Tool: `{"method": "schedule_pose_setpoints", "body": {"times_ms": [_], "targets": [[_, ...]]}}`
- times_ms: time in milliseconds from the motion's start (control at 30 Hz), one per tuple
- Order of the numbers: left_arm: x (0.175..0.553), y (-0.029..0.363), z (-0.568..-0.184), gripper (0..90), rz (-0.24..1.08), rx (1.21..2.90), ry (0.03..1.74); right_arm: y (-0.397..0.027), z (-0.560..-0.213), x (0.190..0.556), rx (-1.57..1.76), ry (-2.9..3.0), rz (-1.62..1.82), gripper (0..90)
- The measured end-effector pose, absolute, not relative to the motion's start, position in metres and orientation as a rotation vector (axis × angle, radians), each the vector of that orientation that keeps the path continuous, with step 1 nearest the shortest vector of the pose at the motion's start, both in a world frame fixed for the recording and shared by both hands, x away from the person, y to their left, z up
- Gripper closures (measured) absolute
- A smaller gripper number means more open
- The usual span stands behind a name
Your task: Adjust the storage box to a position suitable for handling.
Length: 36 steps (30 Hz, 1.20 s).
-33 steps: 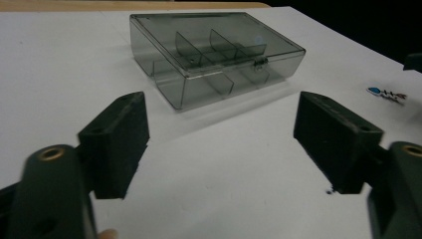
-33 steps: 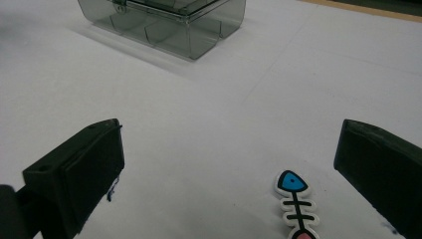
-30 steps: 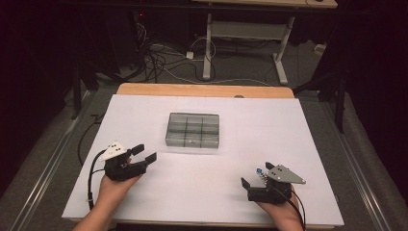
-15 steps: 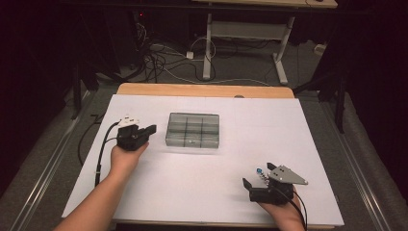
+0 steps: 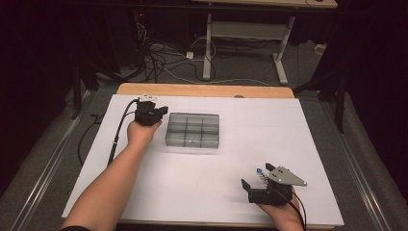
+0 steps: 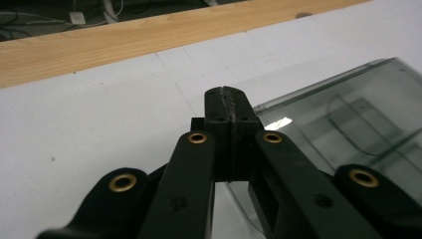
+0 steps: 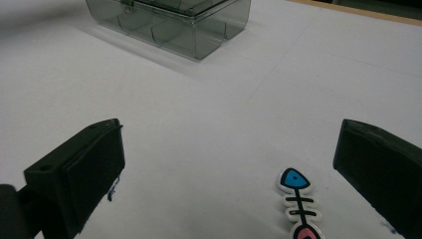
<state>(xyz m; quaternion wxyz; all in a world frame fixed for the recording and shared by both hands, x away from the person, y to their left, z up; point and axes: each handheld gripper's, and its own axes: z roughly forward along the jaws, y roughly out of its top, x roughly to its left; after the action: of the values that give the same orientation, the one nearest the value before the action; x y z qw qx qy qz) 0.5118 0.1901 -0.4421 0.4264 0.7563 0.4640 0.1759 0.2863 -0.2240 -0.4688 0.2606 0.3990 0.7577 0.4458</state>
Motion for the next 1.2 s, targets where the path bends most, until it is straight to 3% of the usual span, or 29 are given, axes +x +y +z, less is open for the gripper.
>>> {"method": "schedule_pose_setpoints", "body": {"times_ms": [400,933,1200], "targets": [[0.538,0.183,-0.456,87.7,0.409,1.986,1.186,-0.22,-0.463,0.282,1.061,2.044,1.235,0.8],[0.536,0.176,-0.46,87.8,0.346,1.989,1.1,-0.224,-0.462,0.28,1.085,2.024,1.217,1.5],[0.52,0.151,-0.46,87.8,0.318,2.04,1.034,-0.227,-0.462,0.28,1.097,2.016,1.217,1.6]]}}
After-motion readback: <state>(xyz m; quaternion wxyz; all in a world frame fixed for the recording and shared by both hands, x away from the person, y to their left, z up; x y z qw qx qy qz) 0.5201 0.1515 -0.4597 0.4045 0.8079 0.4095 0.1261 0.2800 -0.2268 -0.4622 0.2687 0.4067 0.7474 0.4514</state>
